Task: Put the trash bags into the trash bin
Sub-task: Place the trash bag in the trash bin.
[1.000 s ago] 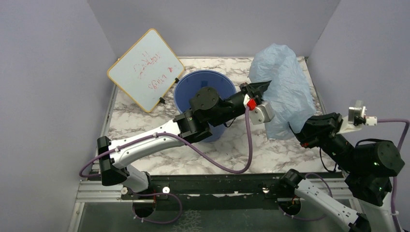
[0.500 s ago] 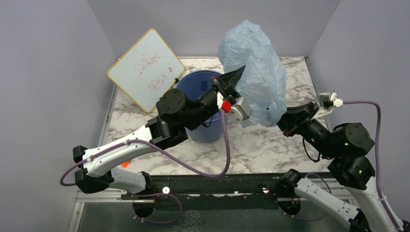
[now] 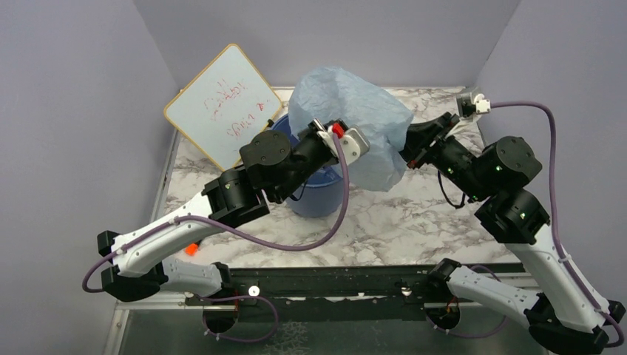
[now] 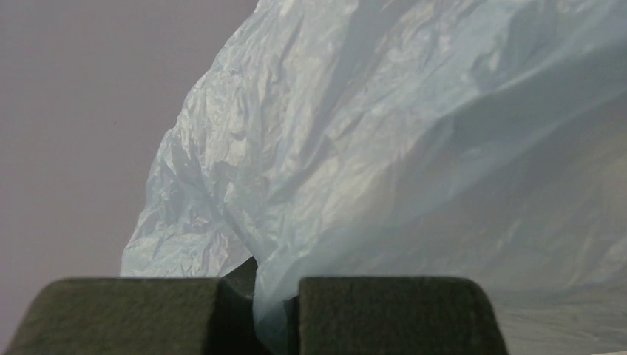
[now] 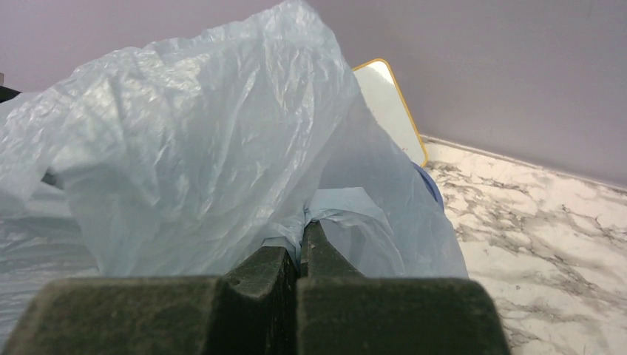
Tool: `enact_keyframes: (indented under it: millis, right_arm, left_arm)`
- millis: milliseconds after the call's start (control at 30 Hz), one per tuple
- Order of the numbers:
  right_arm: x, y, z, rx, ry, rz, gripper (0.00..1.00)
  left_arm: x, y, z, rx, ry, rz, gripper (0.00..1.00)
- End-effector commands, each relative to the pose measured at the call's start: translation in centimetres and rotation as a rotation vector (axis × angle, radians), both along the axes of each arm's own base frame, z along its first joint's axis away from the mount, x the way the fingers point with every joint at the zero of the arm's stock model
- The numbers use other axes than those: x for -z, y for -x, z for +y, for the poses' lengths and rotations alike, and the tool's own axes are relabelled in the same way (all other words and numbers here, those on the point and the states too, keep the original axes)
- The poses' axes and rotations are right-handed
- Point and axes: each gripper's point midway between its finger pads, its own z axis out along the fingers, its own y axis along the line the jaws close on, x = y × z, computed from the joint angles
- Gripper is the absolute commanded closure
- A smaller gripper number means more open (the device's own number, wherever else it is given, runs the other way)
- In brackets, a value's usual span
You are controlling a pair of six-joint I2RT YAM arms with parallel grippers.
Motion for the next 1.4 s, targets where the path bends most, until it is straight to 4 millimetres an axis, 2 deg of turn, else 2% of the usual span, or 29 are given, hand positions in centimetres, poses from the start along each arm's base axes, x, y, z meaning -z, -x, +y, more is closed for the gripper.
enact_keyframes:
  millis: [0, 233, 367, 533, 733, 833, 1100, 1267, 1333, 1367]
  right_arm:
    - [-2.7, -0.6, 1.1, -0.021, -0.003, -0.07, 0.99]
    - [-4.1, -2.2, 3.0, -0.047, 0.005, -0.078, 0.99]
    - [-4.8, -2.6, 4.1, -0.078, 0.013, -0.086, 0.99]
    - [-5.0, -3.1, 4.4, -0.074, 0.025, -0.084, 0.99]
    - [-4.0, -3.9, 5.1, -0.073, 0.041, -0.061, 0.99]
    - [-3.7, -4.2, 5.7, -0.091, 0.053, -0.05, 0.99]
    - [-2.9, -4.9, 7.8, -0.152, 0.045, -0.013, 0.99]
    - [-1.2, -5.6, 9.6, -0.205, 0.048, 0.036, 0.99]
    - [-0.3, -6.2, 9.9, -0.192, 0.06, 0.061, 0.99]
    - [0.1, -6.7, 9.9, -0.171, 0.068, 0.076, 0.99]
  left_arm:
    - [-0.3, -2.3, 4.2, -0.136, 0.085, 0.11, 1.0]
    - [3.2, -5.2, 6.3, -0.175, 0.088, 0.204, 1.0]
    - [5.3, -6.2, 6.5, -0.132, 0.119, 0.276, 1.0]
    - [7.8, -7.2, 6.6, -0.075, 0.16, 0.393, 1.0]
    - [11.4, -8.1, 6.9, -0.05, 0.214, 0.548, 1.0]
    - [12.4, -8.3, 7.1, -0.023, 0.266, 0.575, 1.0]
    - [15.9, -8.0, 5.8, 0.07, 0.304, 0.701, 1.0]
    - [18.3, -8.5, 6.4, -0.006, 0.328, 0.772, 1.0]
    - [18.3, -8.6, 7.0, -0.053, 0.339, 0.798, 0.99]
    - [17.3, -8.3, 7.2, -0.049, 0.347, 0.79, 0.94]
